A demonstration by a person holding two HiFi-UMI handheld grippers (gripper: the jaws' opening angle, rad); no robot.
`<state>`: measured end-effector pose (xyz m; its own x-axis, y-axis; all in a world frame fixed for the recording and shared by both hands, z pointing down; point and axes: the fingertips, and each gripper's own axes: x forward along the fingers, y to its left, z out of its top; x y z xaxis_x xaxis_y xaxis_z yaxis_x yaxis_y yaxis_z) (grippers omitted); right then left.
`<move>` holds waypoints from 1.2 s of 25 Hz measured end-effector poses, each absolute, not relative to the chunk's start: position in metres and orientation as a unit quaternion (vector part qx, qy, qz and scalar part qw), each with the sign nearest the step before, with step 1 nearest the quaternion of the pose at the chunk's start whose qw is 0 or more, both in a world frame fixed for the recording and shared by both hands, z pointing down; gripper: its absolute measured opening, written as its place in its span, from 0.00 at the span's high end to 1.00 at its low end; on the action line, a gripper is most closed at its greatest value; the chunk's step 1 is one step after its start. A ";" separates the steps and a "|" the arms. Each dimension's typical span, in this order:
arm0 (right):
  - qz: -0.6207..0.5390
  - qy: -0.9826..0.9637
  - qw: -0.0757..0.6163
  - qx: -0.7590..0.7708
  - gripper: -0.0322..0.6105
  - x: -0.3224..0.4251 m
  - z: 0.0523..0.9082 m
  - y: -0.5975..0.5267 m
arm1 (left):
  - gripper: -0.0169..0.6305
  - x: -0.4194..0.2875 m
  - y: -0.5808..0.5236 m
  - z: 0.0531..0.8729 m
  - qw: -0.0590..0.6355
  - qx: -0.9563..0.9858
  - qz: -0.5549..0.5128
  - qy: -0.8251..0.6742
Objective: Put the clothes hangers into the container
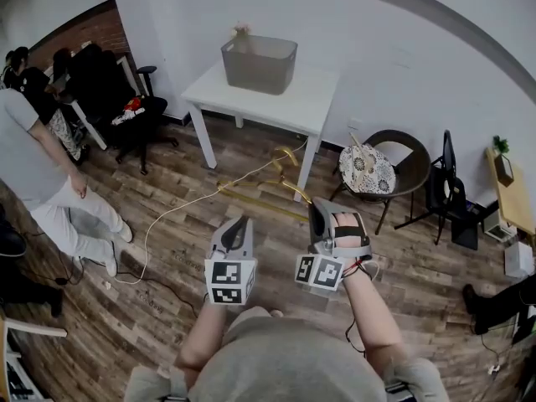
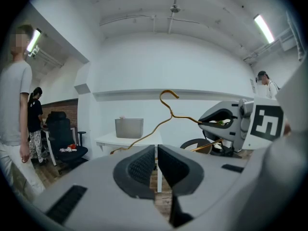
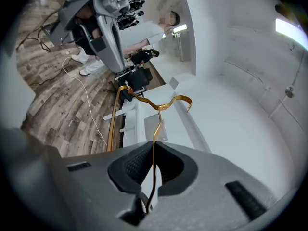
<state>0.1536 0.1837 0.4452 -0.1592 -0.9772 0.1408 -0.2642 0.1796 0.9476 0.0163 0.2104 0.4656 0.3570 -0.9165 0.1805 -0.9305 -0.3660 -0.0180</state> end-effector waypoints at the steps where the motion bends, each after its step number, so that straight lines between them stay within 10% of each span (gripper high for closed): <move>1: -0.417 -0.637 0.428 0.487 0.92 0.154 0.445 0.183 | 0.94 0.017 0.210 0.466 0.044 0.822 0.080 -0.562; 30: -0.416 -0.640 0.430 0.483 0.92 0.158 0.453 0.103 | 0.94 0.015 0.141 0.472 0.060 0.811 0.072 -0.577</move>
<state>0.1583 0.1030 0.4526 -0.1647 -0.9752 0.1478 -0.2597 0.1874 0.9473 0.0147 0.1407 0.4720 0.3232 -0.9280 0.1853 -0.9451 -0.3264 0.0140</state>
